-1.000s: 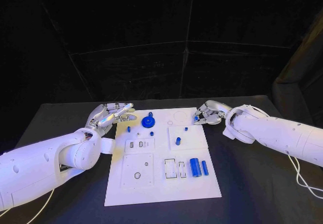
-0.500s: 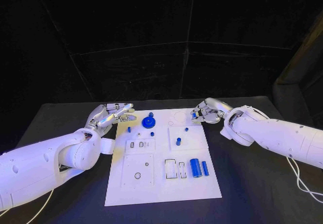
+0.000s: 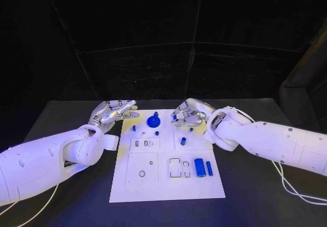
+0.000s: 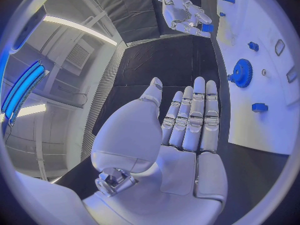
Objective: Assemble the parts on the task board
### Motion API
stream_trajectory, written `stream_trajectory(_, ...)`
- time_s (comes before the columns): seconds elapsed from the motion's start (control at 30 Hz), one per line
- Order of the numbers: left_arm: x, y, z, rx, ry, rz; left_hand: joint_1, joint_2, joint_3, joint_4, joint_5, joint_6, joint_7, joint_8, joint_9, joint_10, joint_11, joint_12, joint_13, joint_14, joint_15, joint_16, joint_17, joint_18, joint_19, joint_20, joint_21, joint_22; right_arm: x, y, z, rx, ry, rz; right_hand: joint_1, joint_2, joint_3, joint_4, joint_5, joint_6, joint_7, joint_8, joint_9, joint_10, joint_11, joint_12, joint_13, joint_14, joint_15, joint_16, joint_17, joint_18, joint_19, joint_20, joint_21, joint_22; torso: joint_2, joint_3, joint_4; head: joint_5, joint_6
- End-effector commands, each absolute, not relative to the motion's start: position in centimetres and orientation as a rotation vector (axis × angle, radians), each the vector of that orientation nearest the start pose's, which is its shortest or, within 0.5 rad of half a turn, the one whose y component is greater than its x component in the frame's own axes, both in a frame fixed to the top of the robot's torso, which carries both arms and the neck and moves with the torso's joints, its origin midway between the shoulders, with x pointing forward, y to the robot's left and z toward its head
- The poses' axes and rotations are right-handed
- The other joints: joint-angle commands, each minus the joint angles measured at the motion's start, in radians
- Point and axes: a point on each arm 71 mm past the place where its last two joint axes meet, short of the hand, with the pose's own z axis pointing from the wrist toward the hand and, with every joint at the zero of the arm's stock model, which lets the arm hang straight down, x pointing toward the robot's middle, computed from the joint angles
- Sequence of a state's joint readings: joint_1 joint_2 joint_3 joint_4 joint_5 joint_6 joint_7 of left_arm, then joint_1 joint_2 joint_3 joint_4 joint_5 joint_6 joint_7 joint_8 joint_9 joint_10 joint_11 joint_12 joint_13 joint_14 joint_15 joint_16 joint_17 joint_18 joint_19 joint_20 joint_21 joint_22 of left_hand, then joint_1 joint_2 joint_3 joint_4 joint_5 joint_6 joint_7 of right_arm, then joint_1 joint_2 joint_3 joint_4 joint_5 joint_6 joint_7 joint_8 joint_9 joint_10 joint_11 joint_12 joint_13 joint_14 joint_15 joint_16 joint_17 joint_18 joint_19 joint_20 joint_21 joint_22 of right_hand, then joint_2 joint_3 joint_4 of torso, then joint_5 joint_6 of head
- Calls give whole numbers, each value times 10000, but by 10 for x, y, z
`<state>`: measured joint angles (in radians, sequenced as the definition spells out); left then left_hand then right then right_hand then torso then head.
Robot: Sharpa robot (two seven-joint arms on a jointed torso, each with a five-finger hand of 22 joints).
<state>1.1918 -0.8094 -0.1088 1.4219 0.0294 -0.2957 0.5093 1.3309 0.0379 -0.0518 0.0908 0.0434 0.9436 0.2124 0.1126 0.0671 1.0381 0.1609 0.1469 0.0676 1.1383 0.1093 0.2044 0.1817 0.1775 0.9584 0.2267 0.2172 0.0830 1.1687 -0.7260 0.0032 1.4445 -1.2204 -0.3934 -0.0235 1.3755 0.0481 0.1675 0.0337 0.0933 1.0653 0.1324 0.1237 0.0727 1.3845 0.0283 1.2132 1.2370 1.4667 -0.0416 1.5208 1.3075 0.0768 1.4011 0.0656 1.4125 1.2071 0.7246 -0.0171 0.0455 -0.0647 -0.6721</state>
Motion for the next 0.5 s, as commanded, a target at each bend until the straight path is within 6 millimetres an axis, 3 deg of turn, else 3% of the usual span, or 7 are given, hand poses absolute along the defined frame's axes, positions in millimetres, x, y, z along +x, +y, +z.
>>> stream_trajectory(0.03,499,225,-206,-11344,13484,-15333,32,107,0,-40,39,68,26,-43,-9,62,-2,-48,-16,82,22,-70,10,63,66,-2,-64,-17,499,-145,-185,306,16592,8056,-72,2,17,37,-23,398,-254,18,2,-33,-52,-58,-37,785,-44,-9,1431,-52,54,-27,24,9,-78,-46,40,121,-151)
stream_trajectory(0.13,500,225,-206,-11383,13474,-15337,32,107,0,-40,39,68,26,-43,-9,62,-2,-48,-16,82,22,-70,10,63,66,-2,-65,-17,497,-124,-187,-114,16849,8060,-98,-10,18,50,-22,404,-254,17,0,-65,-53,-128,-97,775,-46,-30,1385,-54,61,-29,28,21,-91,-71,73,146,-194)
stream_trajectory(0.27,500,225,-206,-11405,13467,-15346,32,107,0,-40,39,68,26,-43,-9,62,-2,-48,-16,82,22,-70,10,63,66,-2,-65,-17,495,-103,-192,-662,17165,7913,-154,-53,43,73,50,369,-244,-23,-17,-176,-51,-357,-286,763,-48,-55,1341,-54,60,-34,23,16,-81,-54,58,312,-279)
stream_trajectory(0.5,500,225,-206,-11411,13459,-15362,30,111,-3,-41,39,69,28,-45,-8,64,-1,-50,-15,84,22,-74,12,64,68,-2,-67,-19,489,-83,-202,-1341,17451,7741,-157,-58,53,73,63,364,-243,-30,-20,-201,-51,-411,-331,762,-48,-57,1340,-52,56,-34,18,6,-62,-45,38,395,-347)
